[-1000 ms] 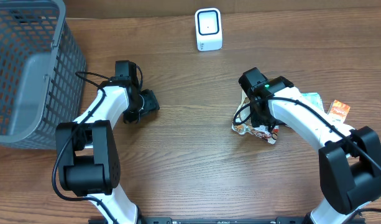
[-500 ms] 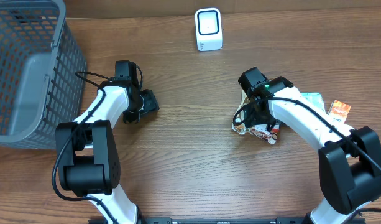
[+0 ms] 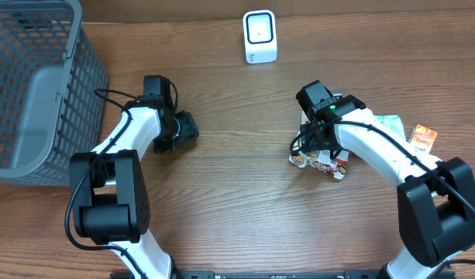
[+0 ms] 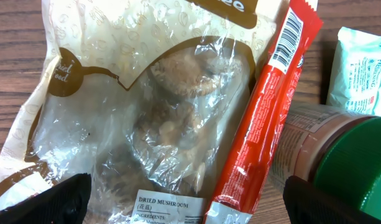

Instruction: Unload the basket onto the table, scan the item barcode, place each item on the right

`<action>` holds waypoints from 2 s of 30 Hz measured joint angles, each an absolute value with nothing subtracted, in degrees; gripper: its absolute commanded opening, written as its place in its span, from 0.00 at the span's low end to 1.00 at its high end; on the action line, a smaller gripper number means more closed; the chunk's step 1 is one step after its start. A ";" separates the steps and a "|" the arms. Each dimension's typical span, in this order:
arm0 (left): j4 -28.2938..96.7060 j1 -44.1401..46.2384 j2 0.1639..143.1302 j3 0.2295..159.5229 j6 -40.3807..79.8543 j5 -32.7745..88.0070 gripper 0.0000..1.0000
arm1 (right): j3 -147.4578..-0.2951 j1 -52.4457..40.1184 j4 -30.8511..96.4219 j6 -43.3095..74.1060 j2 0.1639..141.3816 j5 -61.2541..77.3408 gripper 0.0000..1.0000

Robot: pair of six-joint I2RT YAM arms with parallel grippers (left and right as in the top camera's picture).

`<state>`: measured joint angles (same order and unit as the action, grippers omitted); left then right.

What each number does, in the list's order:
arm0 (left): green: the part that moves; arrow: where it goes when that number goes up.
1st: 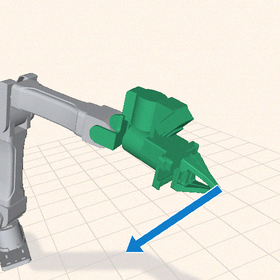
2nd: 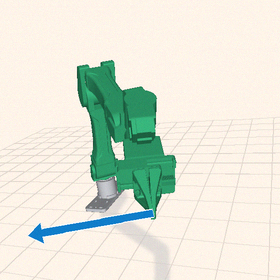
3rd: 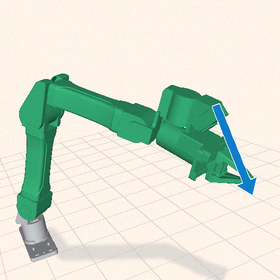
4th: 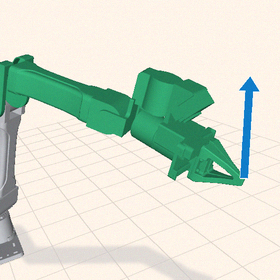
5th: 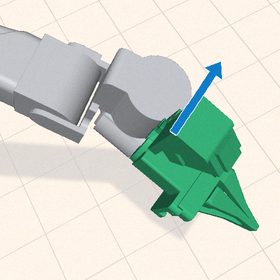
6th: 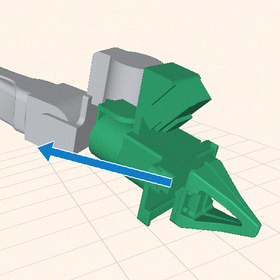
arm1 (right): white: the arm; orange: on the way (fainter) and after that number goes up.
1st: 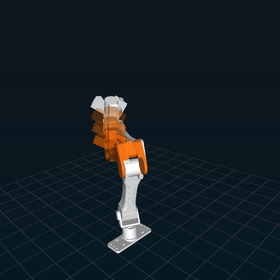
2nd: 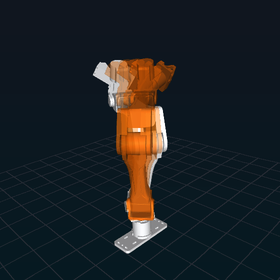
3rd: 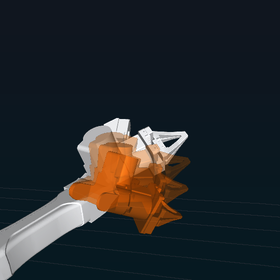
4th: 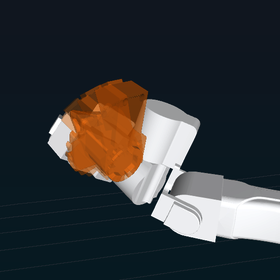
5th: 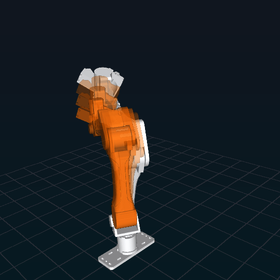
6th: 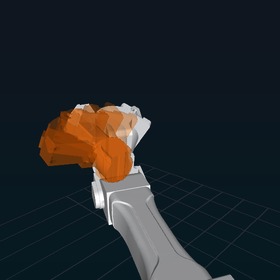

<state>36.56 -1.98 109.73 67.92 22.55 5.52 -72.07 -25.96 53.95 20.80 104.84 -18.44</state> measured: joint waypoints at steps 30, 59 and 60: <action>35.94 -1.98 109.69 68.20 22.37 4.43 1.00 | -71.94 -25.96 53.80 20.78 103.59 -18.39 1.00; 35.94 -1.98 109.69 68.20 22.37 4.43 1.00 | -71.88 -25.96 57.98 20.80 49.43 -18.44 1.00; 35.94 -1.98 109.69 68.20 22.37 4.43 1.00 | -71.88 -25.96 58.63 20.80 47.29 -18.44 1.00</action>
<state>35.94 -1.98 109.69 68.20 22.37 4.43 -71.88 -25.96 58.63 20.80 47.29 -18.44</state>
